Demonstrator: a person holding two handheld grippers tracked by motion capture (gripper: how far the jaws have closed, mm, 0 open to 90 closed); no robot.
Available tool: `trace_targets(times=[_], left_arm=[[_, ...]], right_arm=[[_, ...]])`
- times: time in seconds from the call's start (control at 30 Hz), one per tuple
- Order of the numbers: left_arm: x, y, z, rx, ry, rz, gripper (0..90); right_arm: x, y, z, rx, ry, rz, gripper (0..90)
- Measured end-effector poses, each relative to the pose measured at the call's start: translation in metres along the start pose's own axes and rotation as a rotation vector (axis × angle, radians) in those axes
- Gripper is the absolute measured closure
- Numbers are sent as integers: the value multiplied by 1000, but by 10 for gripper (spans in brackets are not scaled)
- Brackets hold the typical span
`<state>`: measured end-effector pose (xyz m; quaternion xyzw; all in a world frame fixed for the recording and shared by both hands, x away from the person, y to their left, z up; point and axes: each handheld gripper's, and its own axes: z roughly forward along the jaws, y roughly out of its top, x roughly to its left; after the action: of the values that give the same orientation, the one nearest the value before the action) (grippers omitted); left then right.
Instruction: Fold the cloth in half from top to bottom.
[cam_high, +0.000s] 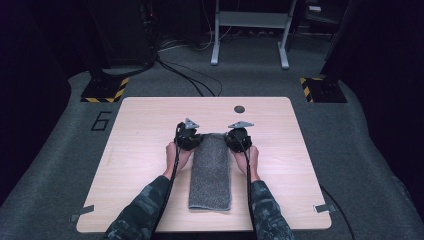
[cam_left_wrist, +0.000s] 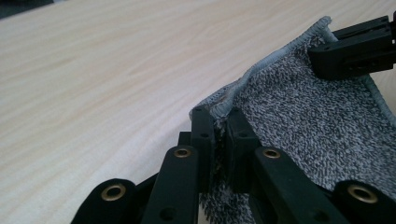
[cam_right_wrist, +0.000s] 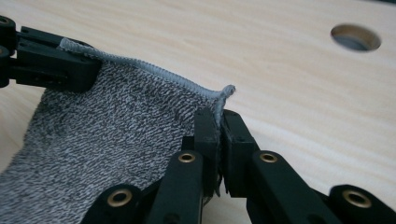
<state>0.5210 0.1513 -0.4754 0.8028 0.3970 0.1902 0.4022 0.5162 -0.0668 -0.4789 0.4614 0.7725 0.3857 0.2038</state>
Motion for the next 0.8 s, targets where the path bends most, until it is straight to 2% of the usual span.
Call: trace_targets(times=[0.03, 0.07, 0.13, 0.23, 0.4, 0.47, 0.6, 0.67, 0.7, 0.8], left_arm=[[0, 1, -2, -14, 7, -2, 837], [0, 3, -3, -18, 8, 9, 837], [1, 7, -8, -38, 10, -3, 837], [2, 13, -13, -53, 20, 13, 837], [6, 26, -24, -107, 41, 28, 837], [10, 33, -32, -140, 45, 30, 837], [11, 40, -40, -165, 52, 39, 836], [11, 40, -41, -175, 50, 36, 836], [8, 39, -43, -177, 54, 48, 836], [5, 35, -46, -183, 35, 52, 836]], right_arm=[[0, 3, -2, -7, 0, 9, 864], [1, 5, -4, -25, -3, -1, 864], [3, 9, -8, -27, -10, -17, 864], [2, 16, -13, -53, -7, -34, 865], [3, 32, -21, -98, -4, -49, 865], [4, 40, -26, -118, -5, -73, 865], [6, 53, -34, -154, 1, -92, 864], [7, 54, -37, -172, 1, -95, 864], [7, 53, -38, -175, 6, -89, 864], [8, 47, -42, -184, 13, -85, 864]])
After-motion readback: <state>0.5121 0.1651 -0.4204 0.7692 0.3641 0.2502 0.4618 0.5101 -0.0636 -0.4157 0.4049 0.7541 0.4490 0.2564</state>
